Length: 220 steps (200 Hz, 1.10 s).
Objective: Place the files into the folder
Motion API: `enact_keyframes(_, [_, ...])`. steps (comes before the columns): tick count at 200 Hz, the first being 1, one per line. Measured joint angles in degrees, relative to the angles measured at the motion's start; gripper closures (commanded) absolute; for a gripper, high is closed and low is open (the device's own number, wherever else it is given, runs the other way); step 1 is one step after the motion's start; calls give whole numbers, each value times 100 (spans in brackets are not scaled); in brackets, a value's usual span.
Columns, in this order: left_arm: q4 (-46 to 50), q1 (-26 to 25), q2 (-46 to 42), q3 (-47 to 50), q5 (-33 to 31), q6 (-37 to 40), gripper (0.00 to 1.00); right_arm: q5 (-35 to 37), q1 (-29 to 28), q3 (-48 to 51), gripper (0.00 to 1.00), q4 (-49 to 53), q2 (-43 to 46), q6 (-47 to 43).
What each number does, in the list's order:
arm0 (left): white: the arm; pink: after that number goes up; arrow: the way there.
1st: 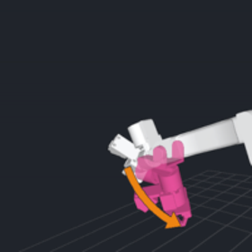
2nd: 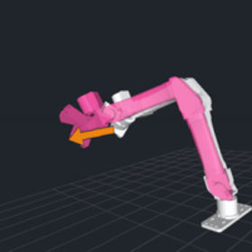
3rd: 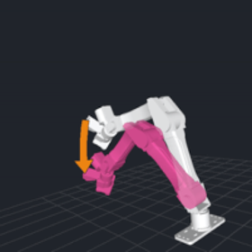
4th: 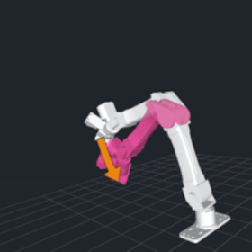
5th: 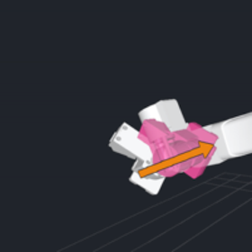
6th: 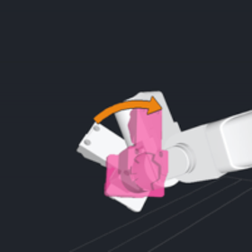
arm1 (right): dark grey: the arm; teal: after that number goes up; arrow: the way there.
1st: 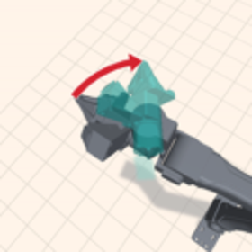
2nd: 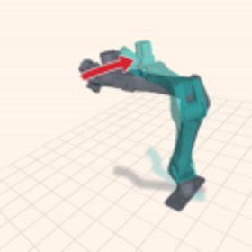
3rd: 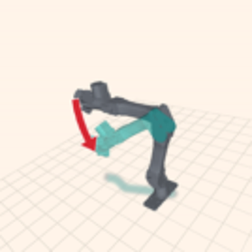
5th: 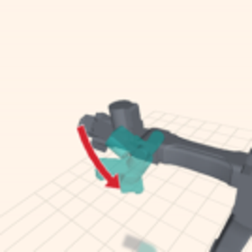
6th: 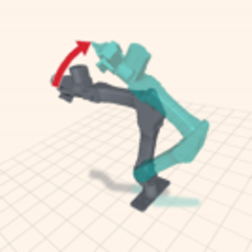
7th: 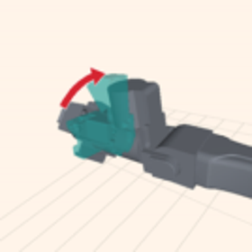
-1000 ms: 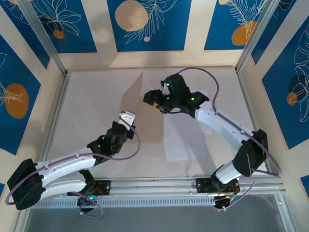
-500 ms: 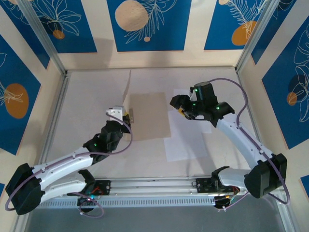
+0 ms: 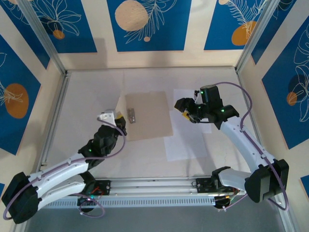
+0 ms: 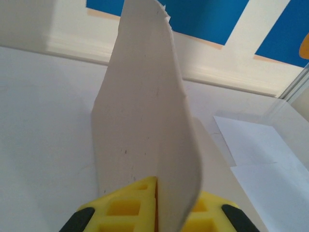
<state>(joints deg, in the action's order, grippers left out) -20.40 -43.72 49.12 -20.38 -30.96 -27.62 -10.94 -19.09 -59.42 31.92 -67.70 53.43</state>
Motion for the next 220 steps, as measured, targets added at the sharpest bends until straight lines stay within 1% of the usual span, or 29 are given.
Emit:
enact_keyframes(16, [103,50,-262,214,-155,-35,86,-2,7,4,34,44,-4,-22])
enact_keyframes(25, [190,98,-411,297,-221,-61,77,-2,11,7,34,55,-4,-37])
enact_keyframes(29, [227,122,-466,328,-247,-46,70,-2,11,7,34,57,-4,-44])
enact_keyframes(38, [352,179,-619,385,-304,-63,48,-2,11,7,34,61,-11,-46])
enact_keyframes(45, [444,227,-734,428,-352,-68,35,-2,11,7,34,68,-13,-48])
enact_keyframes(53, [546,275,-852,468,-402,-85,25,-2,11,7,34,72,-24,-48])
enact_keyframes(67, [699,369,-1049,546,-479,-101,17,-4,15,7,34,74,-50,-48])
enact_keyframes(86, [951,533,-1244,614,-531,-61,10,-7,26,7,34,79,-90,-66])
enact_keyframes(139, [1790,990,-1353,555,-533,-87,0,-4,26,7,34,98,-120,-94])
enact_keyframes(163, [2245,1191,-1381,398,-426,-98,0,-4,42,7,34,118,-120,-136])
enact_keyframes(182, [2568,1217,-1384,197,-308,-96,0,-7,61,7,34,168,-120,-175])
enact_keyframes(220, [3442,1224,-1611,-280,-470,-199,0,-68,166,4,34,249,-122,-243])
